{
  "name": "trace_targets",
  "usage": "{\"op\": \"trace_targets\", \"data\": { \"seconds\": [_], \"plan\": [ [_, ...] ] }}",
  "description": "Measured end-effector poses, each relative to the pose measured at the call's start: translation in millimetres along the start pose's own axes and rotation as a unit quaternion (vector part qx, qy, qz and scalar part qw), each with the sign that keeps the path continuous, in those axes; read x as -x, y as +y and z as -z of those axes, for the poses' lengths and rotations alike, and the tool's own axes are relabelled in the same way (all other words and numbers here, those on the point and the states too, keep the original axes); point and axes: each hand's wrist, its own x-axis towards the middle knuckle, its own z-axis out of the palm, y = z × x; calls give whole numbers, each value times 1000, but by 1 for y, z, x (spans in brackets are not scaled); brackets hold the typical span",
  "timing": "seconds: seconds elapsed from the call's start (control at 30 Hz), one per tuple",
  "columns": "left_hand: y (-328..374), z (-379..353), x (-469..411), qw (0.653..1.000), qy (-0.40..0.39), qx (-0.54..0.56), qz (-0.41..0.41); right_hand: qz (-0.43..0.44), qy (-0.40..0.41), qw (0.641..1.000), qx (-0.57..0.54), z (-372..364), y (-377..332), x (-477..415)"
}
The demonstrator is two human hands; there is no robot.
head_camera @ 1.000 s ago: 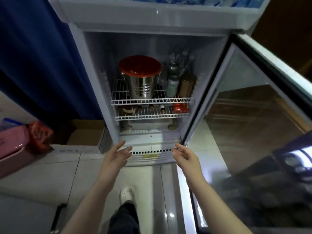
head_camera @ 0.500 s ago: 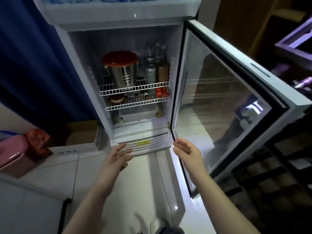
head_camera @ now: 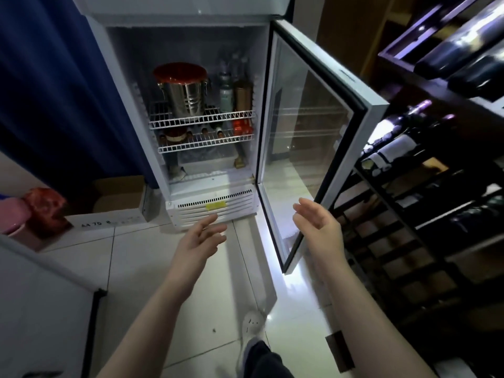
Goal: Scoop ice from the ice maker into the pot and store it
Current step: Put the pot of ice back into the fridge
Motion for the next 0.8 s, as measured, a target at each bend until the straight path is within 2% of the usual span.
{"op": "trace_targets", "data": {
  "seconds": [0.13,0.37,0.8],
  "plan": [
    [11,-11,11,1000,-9,-15,-20,31,37,999,18,23,-19,4],
    [35,-32,10,999,-1,-24,-44,135,101,977,132,48,-60,-32],
    [71,-102,-25,994,12,-65,-81,238,-5,931,278,86,-125,-113]
  ]
}}
